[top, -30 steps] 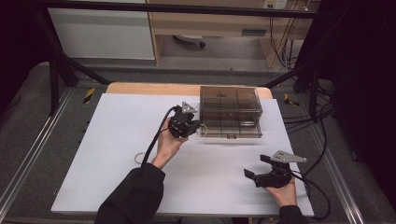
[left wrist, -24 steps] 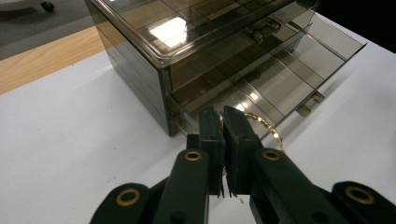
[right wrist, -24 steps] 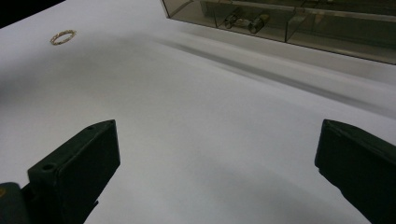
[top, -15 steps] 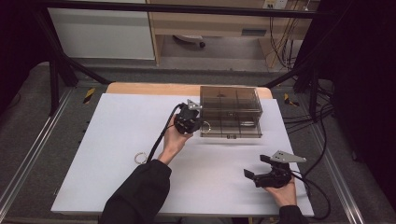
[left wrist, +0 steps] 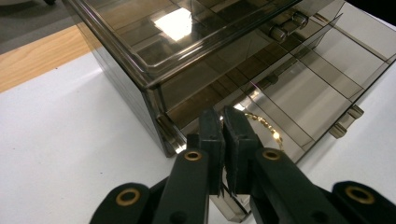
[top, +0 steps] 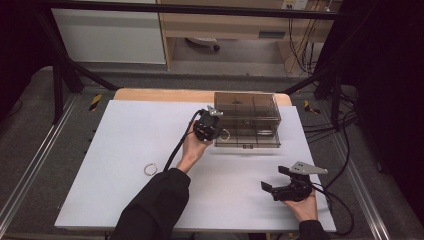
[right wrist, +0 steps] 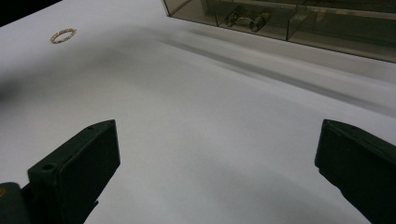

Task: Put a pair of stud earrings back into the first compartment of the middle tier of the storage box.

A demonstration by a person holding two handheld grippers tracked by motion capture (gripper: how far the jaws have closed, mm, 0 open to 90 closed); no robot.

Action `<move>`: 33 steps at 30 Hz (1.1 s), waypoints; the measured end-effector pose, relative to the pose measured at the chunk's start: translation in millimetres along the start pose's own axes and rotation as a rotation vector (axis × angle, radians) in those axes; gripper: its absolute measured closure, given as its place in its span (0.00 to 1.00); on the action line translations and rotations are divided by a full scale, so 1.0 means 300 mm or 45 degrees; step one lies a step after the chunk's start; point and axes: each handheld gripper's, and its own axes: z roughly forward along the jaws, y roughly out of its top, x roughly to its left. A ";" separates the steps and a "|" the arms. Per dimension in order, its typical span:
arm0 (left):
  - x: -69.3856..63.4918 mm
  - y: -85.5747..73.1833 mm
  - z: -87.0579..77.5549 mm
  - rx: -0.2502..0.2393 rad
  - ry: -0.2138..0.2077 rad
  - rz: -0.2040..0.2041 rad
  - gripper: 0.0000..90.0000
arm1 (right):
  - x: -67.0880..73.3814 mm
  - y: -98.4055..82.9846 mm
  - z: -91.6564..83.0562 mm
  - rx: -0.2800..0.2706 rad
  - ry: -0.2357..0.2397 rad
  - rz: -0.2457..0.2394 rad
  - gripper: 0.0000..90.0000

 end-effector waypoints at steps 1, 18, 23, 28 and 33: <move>-0.001 -0.001 0.005 0.000 0.000 0.000 0.96 | 0.000 0.000 0.000 0.000 0.000 0.000 0.01; -0.008 -0.030 0.077 0.031 -0.026 0.015 0.95 | 0.000 0.000 -0.002 -0.004 0.000 -0.003 0.01; -0.016 -0.023 0.047 0.005 -0.045 0.025 0.87 | 0.000 0.000 -0.002 -0.004 0.001 0.000 0.01; -0.015 -0.024 -0.022 -0.031 -0.069 0.026 0.70 | 0.000 0.000 -0.002 -0.003 0.000 0.000 0.01; -0.002 -0.057 -0.092 -0.061 -0.100 0.024 0.57 | 0.000 0.000 0.000 0.000 0.000 0.000 0.01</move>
